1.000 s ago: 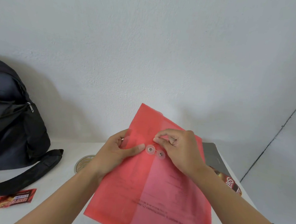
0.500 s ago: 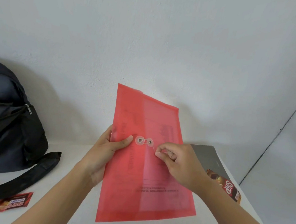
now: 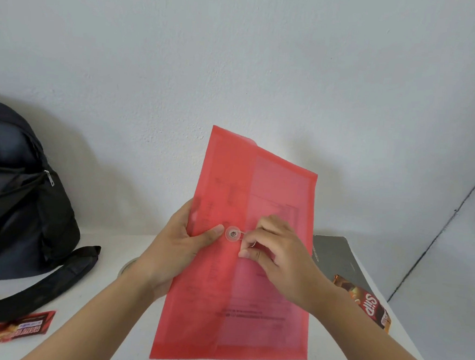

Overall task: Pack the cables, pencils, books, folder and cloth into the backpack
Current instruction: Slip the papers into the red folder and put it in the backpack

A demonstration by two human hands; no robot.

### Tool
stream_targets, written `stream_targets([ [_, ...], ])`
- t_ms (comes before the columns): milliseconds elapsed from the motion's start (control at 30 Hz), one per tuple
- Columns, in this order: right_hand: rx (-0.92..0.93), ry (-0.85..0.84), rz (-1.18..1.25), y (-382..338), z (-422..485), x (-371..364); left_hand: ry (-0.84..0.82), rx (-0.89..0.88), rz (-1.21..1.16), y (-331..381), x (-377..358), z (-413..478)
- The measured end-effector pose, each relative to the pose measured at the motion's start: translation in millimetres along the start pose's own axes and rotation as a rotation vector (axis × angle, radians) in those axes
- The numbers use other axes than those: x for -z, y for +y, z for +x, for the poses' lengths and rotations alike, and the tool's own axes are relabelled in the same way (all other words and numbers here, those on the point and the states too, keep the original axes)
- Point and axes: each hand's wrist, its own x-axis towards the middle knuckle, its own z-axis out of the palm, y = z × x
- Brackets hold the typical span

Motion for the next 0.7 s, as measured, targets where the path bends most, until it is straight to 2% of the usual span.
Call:
stream_targets([
  [100,-0.032,-0.024,0.087,-1.4,0.7,3.8,-0.022,-0.012,0.044,0.7,1.1,-1.3],
  [233,-0.073,0.054,0.195,-2.9,3.6,12.0,-0.095,0.028,0.049,1.1,-3.0,-5.1],
  [400,-0.030,0.143,0.187,-4.0,5.3,11.3,-0.094,0.053,0.050,1.7,-4.9,-4.3],
  [567,-0.124,0.260,0.098,4.0,3.9,12.8,-0.085,0.068,0.010,3.8,-4.6,-4.4],
  [700,-0.211,0.229,0.132,9.9,-0.6,13.1,-0.028,0.069,-0.089,3.9,-4.8,-3.7],
])
